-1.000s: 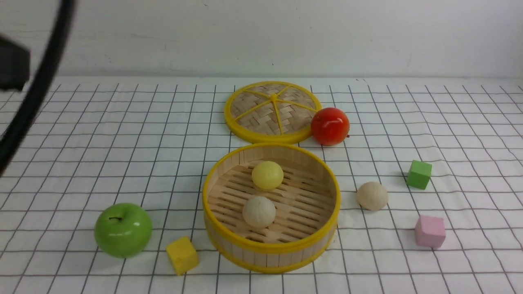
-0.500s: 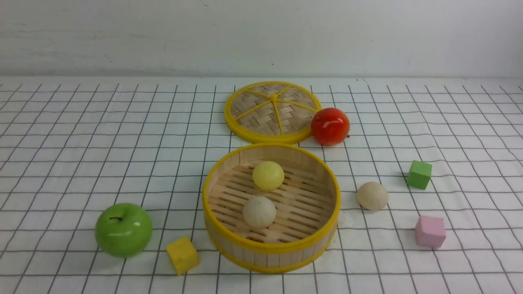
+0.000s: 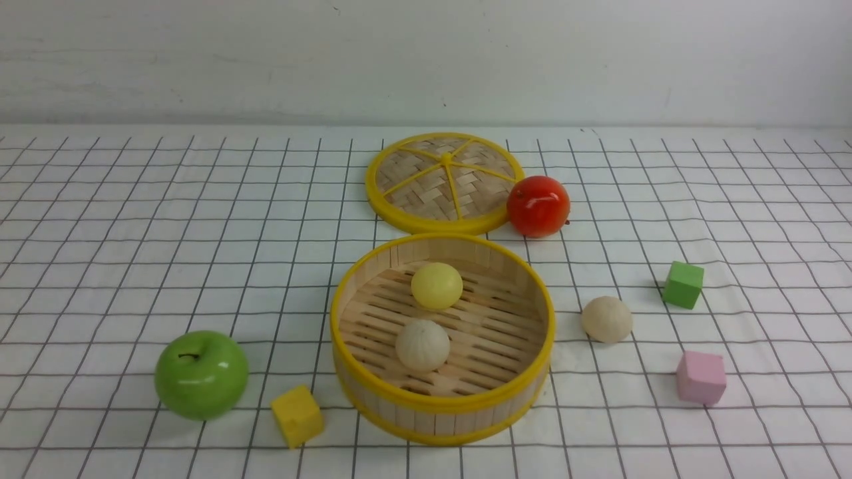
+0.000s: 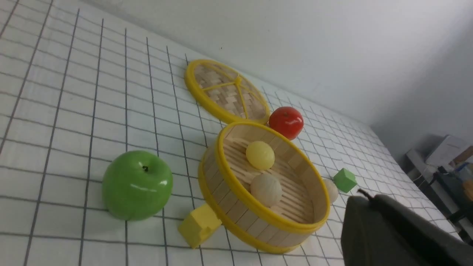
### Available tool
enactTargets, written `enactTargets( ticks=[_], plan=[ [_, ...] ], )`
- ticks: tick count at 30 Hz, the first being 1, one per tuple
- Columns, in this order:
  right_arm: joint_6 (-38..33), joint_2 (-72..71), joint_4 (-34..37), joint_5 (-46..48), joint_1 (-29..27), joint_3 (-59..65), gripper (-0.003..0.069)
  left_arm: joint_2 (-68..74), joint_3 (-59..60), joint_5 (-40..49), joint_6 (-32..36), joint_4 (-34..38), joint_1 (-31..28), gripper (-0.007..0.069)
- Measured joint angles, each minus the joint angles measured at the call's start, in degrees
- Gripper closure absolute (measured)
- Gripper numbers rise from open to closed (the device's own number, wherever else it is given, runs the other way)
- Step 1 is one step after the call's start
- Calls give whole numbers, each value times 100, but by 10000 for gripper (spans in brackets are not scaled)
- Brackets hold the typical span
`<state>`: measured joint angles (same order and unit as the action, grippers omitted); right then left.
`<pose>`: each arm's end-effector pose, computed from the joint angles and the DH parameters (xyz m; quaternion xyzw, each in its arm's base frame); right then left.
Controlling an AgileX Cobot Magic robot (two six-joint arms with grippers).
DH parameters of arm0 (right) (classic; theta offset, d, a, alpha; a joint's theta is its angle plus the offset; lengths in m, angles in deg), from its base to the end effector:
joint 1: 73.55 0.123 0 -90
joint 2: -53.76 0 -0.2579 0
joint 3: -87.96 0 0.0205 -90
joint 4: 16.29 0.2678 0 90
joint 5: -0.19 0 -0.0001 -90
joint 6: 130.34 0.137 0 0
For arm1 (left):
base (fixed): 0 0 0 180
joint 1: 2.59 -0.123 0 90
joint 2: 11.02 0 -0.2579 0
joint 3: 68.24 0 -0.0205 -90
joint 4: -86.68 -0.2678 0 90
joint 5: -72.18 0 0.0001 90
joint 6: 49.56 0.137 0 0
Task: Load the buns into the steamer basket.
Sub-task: Use the right arm to grab a steamed stuffed bun
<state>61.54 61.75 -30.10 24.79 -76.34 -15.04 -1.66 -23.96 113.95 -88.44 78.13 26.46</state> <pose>0.1377 -0.0204 0.1583 0.0436 0.8122 -0.0582 0.5788 0.0807 -0.0293 0.3280 -0.0555 0.7356 -0.3134 0.5980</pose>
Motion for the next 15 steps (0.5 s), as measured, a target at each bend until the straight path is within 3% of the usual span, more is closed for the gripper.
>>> enactTargets(
  ticks=[3, 6, 9, 10, 12, 15],
  plan=[
    [0, 0, 0, 0, 0, 0, 420, 0, 102, -530, 98, -166, -15, 638],
    [0, 0, 0, 0, 0, 0, 420, 0, 340, -1155, 617, -151, -255, 638],
    [0, 0, 0, 0, 0, 0, 420, 0, 772, -1984, 1535, 305, -927, 638],
    [0, 0, 0, 0, 0, 0, 420, 0, 805, -2040, 1535, 343, -982, 638],
    [0, 0, 0, 0, 0, 0, 420, 0, 1255, -2666, 2095, 704, -1675, 638],
    [0, 0, 0, 0, 0, 0, 420, -56, 1963, -3245, 2233, 797, -2460, 638]
  ],
)
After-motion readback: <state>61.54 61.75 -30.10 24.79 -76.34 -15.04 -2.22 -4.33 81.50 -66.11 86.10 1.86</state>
